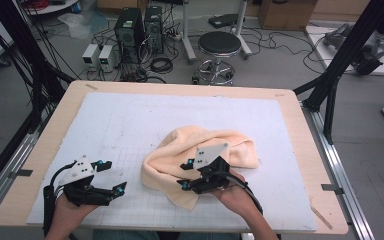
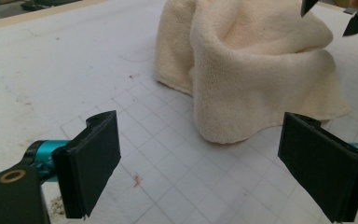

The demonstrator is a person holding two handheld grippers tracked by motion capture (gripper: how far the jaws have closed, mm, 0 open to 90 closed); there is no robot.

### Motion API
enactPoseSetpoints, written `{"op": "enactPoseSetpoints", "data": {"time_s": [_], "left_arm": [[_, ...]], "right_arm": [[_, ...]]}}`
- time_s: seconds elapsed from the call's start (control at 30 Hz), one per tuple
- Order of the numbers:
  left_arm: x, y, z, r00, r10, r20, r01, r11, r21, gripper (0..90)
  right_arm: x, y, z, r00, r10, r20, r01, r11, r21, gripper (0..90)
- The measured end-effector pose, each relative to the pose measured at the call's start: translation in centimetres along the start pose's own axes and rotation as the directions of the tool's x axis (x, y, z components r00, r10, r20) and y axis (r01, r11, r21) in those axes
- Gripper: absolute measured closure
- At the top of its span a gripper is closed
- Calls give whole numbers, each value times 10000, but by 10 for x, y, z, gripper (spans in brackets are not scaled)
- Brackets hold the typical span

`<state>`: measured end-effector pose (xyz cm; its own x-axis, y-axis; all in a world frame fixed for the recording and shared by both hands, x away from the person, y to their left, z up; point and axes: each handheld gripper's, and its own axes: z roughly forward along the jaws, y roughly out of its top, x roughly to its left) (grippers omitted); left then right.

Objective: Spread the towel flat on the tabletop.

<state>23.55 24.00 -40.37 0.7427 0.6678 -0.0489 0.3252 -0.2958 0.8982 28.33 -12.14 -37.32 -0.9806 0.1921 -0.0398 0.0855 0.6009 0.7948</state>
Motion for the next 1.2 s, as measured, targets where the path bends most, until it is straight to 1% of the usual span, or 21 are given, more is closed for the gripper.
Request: {"op": "enactPoseSetpoints", "data": {"time_s": [0.07,0.17,0.2,0.27,0.37,0.43,0.53,0.6,0.63,0.73,0.8,0.83,0.87,0.9,0.93,1.0,1.03,1.07,1.1,1.17,1.2], "left_arm": [[-1,1,2,10000,5,85,-5,10000,48,158],[-3,2,5,9998,22,188,-22,10000,33,160],[-3,2,5,9997,75,234,-76,10000,45,167],[-5,3,6,9996,70,283,-71,10000,9,173],[-5,4,7,9990,162,417,-164,9999,35,189],[-6,4,8,9989,137,458,-138,9999,10,203],[-7,5,7,9976,178,662,-173,9998,-84,220],[-9,5,7,9970,223,746,-216,9997,-103,224],[-10,6,7,9964,281,800,-274,9996,-98,225],[-12,6,7,9952,367,903,-358,9993,-116,229],[-13,6,6,9946,402,953,-391,9992,-129,231],[-13,6,5,9943,405,984,-395,9991,-126,233],[-12,5,5,9944,424,970,-415,9991,-119,237],[-13,5,5,9944,404,974,-393,9991,-127,237],[-13,5,5,9942,414,988,-404,9991,-121,238],[-13,5,5,9935,408,1065,-397,9991,-123,246],[-13,5,5,9932,400,1092,-391,9992,-101,255],[-14,5,6,9921,423,1182,-414,9991,-99,260],[-15,5,7,9920,456,1179,-449,9990,-83,260],[-19,6,8,9901,530,1297,-527,9986,-56,264],[-21,6,9,9893,554,1348,-552,9985,-50,272]], "right_arm": [[5,-11,3,9999,-136,-97,138,9997,178,521],[11,-18,13,9989,-469,-58,472,9962,734,556],[13,-19,18,9981,-617,-1,614,9930,1012,596],[13,-21,25,9970,-770,71,754,9888,1290,670],[12,-23,32,9969,-789,-73,790,9847,1556,808],[12,-22,34,9966,-806,-191,826,9844,1554,829],[15,-14,34,9978,-438,-507,486,9940,983,833],[17,-5,35,9974,-360,-625,401,9969,671,834],[18,-1,36,9973,-390,-625,429,9971,628,835],[21,19,47,9952,-443,-874,471,9984,301,836],[23,30,55,9935,-502,-1020,529,9983,239,831],[24,35,60,9918,-519,-1170,557,9980,290,790],[23,37,63,9917,-508,-1182,547,9981,299,697],[22,38,65,9913,-467,-1231,509,9982,307,678],[21,37,63,9906,-454,-1292,498,9983,314,651],[21,35,57,9932,-438,-1076,464,9987,212,594],[20,32,50,9942,-436,-979,446,9990,75,586],[17,27,35,9975,-279,-647,266,9994,-214,543],[17,27,35,9975,-279,-647,266,9994,-214,543],[12,20,22,9984,39,-573,-67,9988,-485,542],[10,16,13,9995,56,-320,-72,9987,-503,539]]}}
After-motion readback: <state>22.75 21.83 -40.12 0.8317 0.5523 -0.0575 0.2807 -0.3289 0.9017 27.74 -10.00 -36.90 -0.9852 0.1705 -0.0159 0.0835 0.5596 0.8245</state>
